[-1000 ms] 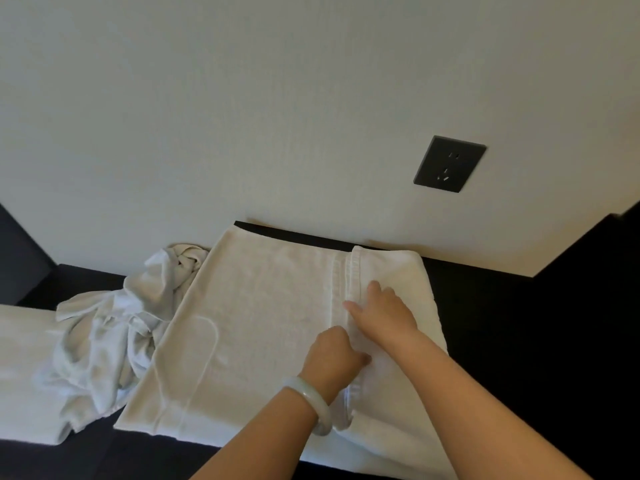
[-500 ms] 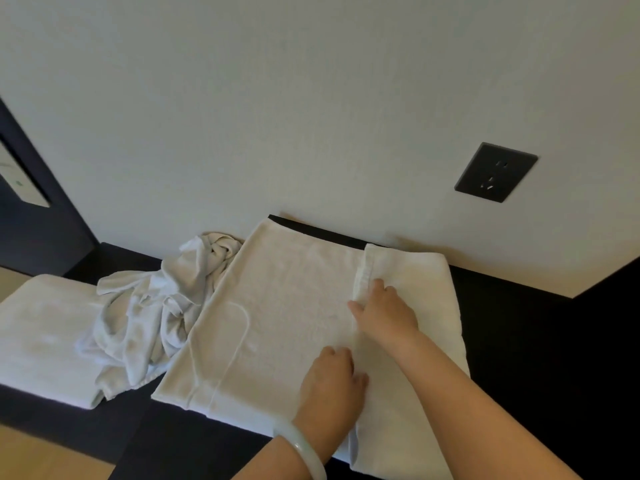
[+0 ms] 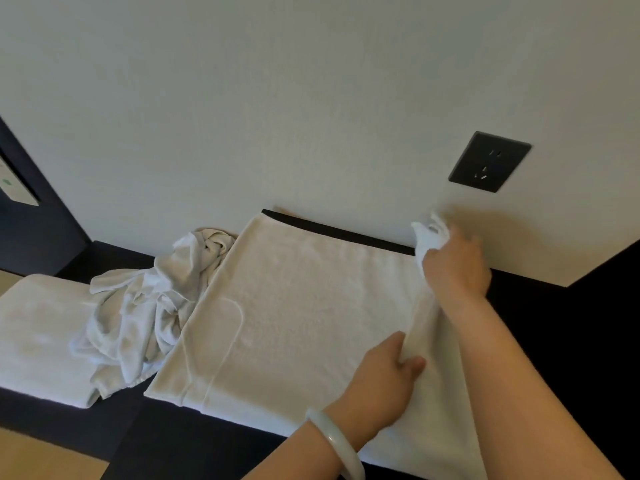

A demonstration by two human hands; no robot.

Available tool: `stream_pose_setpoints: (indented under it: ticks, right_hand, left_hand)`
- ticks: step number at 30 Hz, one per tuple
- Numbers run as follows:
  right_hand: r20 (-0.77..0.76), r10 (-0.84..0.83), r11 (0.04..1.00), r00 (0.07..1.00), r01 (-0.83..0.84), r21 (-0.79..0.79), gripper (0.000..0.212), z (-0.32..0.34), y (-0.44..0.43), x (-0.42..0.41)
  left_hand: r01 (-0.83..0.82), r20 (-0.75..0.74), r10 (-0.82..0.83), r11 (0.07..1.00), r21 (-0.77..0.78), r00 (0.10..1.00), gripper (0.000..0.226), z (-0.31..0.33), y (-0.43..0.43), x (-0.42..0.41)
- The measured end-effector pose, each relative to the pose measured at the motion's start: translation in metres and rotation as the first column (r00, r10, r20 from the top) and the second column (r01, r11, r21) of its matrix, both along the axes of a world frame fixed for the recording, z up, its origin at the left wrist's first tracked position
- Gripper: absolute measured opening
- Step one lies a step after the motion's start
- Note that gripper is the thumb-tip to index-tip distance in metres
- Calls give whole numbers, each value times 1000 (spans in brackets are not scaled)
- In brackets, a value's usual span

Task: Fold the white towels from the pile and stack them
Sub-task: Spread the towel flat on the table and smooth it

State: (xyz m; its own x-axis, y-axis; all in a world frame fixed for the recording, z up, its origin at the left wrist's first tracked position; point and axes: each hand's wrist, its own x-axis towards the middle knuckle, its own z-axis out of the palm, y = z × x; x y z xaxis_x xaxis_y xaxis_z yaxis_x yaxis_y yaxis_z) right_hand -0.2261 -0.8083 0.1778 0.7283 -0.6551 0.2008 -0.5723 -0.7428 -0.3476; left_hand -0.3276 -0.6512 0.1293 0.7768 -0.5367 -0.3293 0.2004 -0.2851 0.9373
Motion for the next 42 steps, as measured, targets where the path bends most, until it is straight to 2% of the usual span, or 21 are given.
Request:
stream_pose_setpoints:
  ticks: [1, 2, 4, 6, 7, 8, 10, 11, 16, 19, 21, 23, 25, 26, 28, 30, 32, 35, 37, 39, 42]
  right_hand:
    - [47, -2, 999, 999, 5, -54, 58, 5, 0, 3]
    - [41, 23, 998, 999, -20, -65, 61, 7, 6, 8]
    - [-138, 141, 990, 980, -135, 47, 64, -2, 23, 16]
    - [-358, 333, 932, 873, -245, 268, 67, -30, 36, 18]
    - [-402, 396, 907, 826, -283, 312, 65, -42, 39, 13]
    - [-413, 415, 906, 811, -326, 270, 61, -52, 40, 5]
    - [-379, 365, 926, 850, -372, 58, 58, -72, 34, -15]
    - [-376, 352, 926, 857, -378, 4, 59, -81, 31, -25]
    - [-407, 427, 898, 808, -432, 84, 64, -96, 18, -44]
    - [-378, 404, 907, 833, -417, 51, 65, -94, 16, -60]
    - [-374, 475, 877, 797, -462, 132, 65, -95, 12, -77]
    - [-210, 511, 832, 834, -417, 367, 60, -86, 3, -91]
    - [27, 357, 722, 934, -294, 626, 44, -68, -12, -110]
    - [102, 281, 680, 954, -273, 680, 35, -63, -21, -123]
    - [109, 250, 710, 962, -259, 655, 30, -60, -36, -155]
    - [30, 321, 741, 946, -271, 614, 38, -66, -45, -188]
    - [-53, 403, 710, 914, -276, 648, 50, -74, -48, -214]
    - [-96, 469, 631, 878, -256, 732, 69, -74, -43, -241]
    - [-129, 504, 625, 854, -257, 737, 79, -74, -36, -253]
    - [-171, 496, 705, 851, -280, 652, 84, -79, -23, -258]
    - [-215, 414, 873, 885, -318, 369, 87, -90, 4, -261]
  left_hand:
    - [-22, -100, 12, 995, -96, 995, 27, 0, 0, 0]
    - [-54, -158, 36, 992, -114, 987, 32, -3, 3, 2]
    - [-71, -108, 77, 996, 54, 991, 34, -16, 16, 11]
    - [-80, -8, 85, 961, 265, 996, 23, -30, 30, 18]
    - [-83, -3, 88, 955, 286, 996, 19, -33, 34, 20]
    - [-71, -10, 78, 953, 294, 997, 18, -34, 36, 20]
    - [-34, -13, 40, 949, 313, 999, 18, -34, 35, 20]
    - [-19, -6, 22, 948, 319, 1000, 16, -34, 34, 20]
    - [15, 23, -25, 938, 347, 999, 5, -31, 34, 20]
    - [26, -4, -26, 937, 348, 1000, 4, -29, 35, 19]
    - [19, -42, -6, 949, 315, 999, 8, -26, 37, 18]
    - [16, -87, 9, 961, 275, 996, 13, -22, 40, 17]
    - [22, -116, 8, 966, 256, 993, 16, -21, 42, 17]
    - [20, -131, 13, 969, 244, 991, 18, -21, 43, 17]
    - [18, -159, 18, 975, 223, 987, 25, -21, 44, 16]
    - [36, -178, 1, 978, 204, 984, 33, -19, 46, 15]
    - [66, -183, -31, 980, 188, 983, 39, -18, 48, 13]
    - [102, -193, -66, 978, 181, 979, 46, -16, 50, 12]
    - [131, -222, -87, 973, 189, 971, 49, -15, 52, 11]
    - [151, -232, -102, 967, 205, 967, 50, -16, 53, 6]
    - [109, -193, -66, 969, 220, 979, 44, -20, 54, -3]
